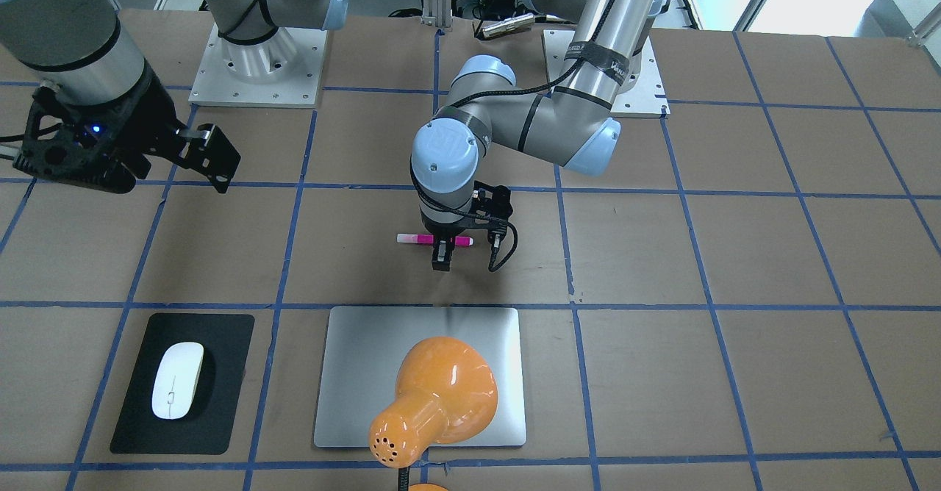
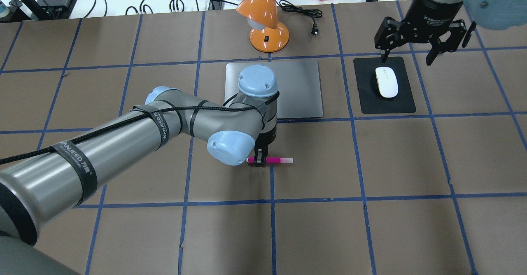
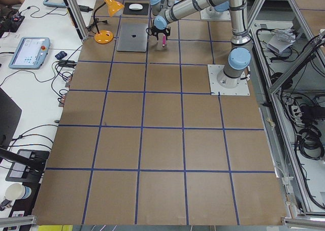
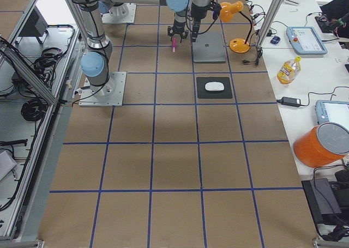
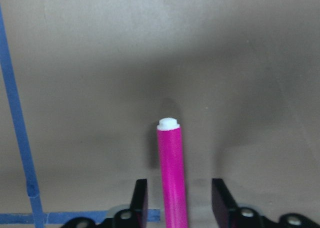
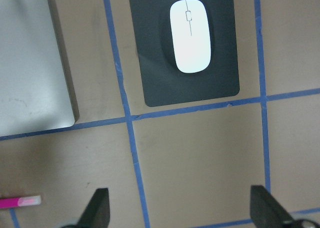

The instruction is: Place pen and mouse around notebook

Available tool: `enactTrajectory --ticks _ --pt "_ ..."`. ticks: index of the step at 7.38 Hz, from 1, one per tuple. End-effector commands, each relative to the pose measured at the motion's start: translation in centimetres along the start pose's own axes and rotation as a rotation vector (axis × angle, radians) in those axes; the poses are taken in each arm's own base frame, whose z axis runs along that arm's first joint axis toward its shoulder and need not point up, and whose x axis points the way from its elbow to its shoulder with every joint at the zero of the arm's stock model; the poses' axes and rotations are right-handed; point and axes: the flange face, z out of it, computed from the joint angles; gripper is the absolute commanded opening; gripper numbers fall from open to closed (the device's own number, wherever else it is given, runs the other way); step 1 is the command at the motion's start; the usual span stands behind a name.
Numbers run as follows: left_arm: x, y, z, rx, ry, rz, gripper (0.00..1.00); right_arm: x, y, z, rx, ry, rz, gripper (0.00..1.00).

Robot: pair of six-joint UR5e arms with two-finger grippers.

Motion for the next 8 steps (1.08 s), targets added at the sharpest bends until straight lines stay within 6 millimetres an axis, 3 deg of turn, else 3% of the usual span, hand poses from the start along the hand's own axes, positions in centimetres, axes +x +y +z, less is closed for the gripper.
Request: enactTrajectory --ticks 1,2,4,6,8 --pt "1.7 -3.7 -5.5 -0.019 0.091 0.194 0.88 -0.1 3.0 -2.1 0.017 -0.014 -0.005 1.00" --pt "2.5 -8.2 -8.6 -0.035 0.131 0.270 1.00 -0.2 3.3 -1.6 0.015 -0.016 -0.007 1.00" --pt "2.2 -18.2 -14.2 -0.048 0.161 0.508 1.00 -0.1 3.4 -1.6 0.020 -0.015 -0.008 1.00" --pt "-0.7 -24.7 -18.5 -0.010 0.170 0.782 1.00 -0.1 3.7 -1.8 0.026 -0.015 -0.007 1.00" --pt "-4.0 -27.4 -22.5 0.064 0.133 1.104 1.00 -0.1 3.7 -1.8 0.026 -0.014 -0.007 1.00"
